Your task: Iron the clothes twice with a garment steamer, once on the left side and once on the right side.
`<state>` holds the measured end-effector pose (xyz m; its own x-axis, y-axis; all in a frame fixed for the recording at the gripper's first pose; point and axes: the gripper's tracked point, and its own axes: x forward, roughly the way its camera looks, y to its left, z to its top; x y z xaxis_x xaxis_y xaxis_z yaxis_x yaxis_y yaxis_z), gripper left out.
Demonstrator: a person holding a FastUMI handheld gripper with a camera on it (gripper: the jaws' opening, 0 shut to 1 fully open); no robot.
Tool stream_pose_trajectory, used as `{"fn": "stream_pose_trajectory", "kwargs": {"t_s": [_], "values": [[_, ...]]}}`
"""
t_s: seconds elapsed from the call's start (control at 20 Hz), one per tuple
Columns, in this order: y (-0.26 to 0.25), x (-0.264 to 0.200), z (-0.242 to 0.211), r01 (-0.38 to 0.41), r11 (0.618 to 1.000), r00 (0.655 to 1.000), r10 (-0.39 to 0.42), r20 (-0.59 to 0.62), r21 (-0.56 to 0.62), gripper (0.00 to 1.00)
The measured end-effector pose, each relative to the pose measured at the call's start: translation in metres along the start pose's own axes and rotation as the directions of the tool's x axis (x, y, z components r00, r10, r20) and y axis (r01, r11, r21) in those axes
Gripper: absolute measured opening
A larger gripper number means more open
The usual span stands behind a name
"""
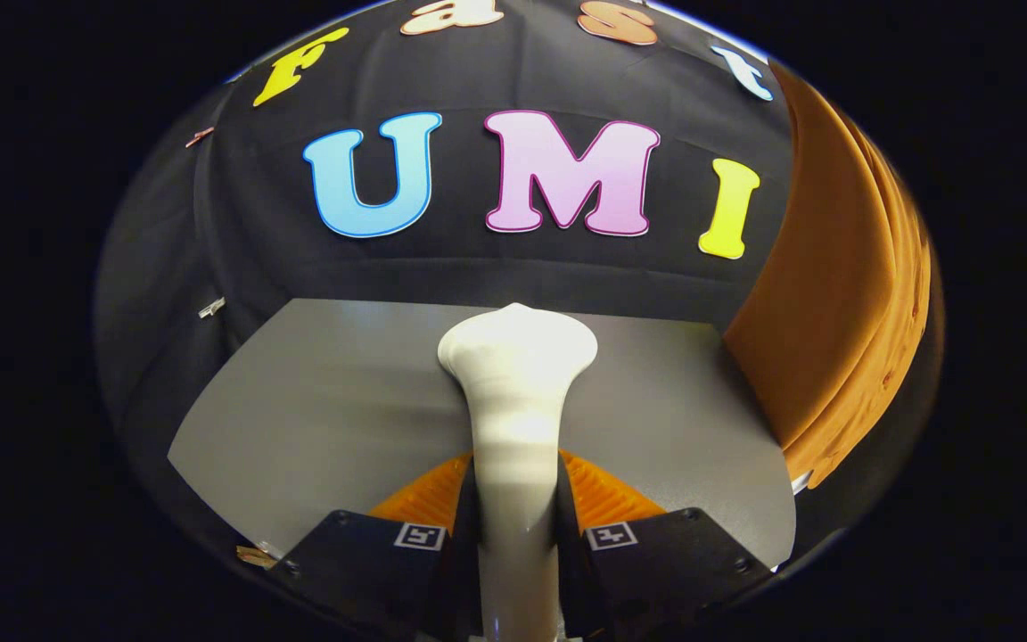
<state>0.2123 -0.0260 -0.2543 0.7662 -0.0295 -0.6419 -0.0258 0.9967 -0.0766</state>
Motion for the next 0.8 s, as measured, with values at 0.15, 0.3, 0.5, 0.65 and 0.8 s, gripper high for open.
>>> {"fn": "stream_pose_trajectory", "kwargs": {"t_s": [0.15,0.3,0.5,0.65,0.8], "values": [[0.0,-0.001,0.001,-0.005,1.0,1.0,0.005,0.01,-0.004,0.38],[0.001,-0.002,0.004,-0.007,1.0,1.0,0.007,0.019,-0.018,0.38],[0.0,-0.015,0.013,-0.001,1.0,0.998,0.003,0.062,-0.02,0.38],[-0.001,-0.034,0.024,0.006,1.0,0.993,-0.005,0.115,-0.012,0.38],[-0.003,-0.057,0.031,0.018,1.0,0.986,-0.017,0.163,-0.005,0.38]]}}
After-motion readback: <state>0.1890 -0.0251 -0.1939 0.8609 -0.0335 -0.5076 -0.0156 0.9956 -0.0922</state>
